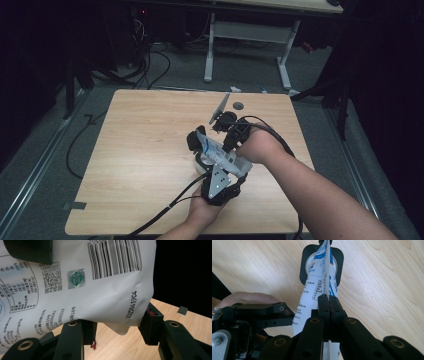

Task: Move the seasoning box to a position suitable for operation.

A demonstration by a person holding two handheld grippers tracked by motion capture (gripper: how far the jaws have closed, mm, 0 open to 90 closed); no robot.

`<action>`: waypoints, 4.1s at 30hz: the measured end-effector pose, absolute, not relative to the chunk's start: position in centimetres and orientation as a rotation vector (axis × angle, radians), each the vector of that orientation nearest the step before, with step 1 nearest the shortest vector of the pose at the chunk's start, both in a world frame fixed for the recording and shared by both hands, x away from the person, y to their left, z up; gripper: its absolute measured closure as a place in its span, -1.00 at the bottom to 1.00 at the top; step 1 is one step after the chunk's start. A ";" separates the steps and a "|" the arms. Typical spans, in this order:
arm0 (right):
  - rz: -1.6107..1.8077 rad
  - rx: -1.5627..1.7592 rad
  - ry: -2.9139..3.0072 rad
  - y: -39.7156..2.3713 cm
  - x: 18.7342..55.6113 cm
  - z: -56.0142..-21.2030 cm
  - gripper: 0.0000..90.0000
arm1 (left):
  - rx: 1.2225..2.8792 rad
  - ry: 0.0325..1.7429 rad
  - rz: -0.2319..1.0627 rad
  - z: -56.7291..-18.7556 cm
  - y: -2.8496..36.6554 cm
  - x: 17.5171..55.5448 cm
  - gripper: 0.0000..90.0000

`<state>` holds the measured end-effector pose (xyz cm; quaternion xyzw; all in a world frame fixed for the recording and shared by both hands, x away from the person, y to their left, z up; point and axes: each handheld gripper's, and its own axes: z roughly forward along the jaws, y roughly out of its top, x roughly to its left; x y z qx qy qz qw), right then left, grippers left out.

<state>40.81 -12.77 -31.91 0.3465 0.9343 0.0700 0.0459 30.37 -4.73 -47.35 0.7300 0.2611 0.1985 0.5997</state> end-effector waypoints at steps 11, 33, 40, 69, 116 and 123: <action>0.216 1.045 2.856 -12.7 40.9 -32.0 1.00 | 1.694 0.604 0.462 -47.3 -4.7 30.4 0.22; 0.211 1.048 2.852 -12.6 40.9 -32.0 1.00 | 1.688 0.607 0.456 -47.3 -4.7 30.4 0.23; 0.208 1.044 2.850 -12.6 41.0 -32.1 1.00 | 1.683 0.609 0.453 -47.4 -4.8 30.5 0.23; 0.194 1.044 2.842 -12.6 41.2 -32.3 1.00 | 1.695 0.605 0.453 -47.2 -4.9 30.7 0.23; 0.198 1.043 2.869 -12.7 40.7 -33.1 1.00 | 1.696 0.600 0.447 -48.7 -4.4 29.9 0.23; 0.201 1.055 2.870 -13.0 40.6 -33.2 1.00 | 1.704 0.598 0.450 -49.1 -4.3 29.8 0.22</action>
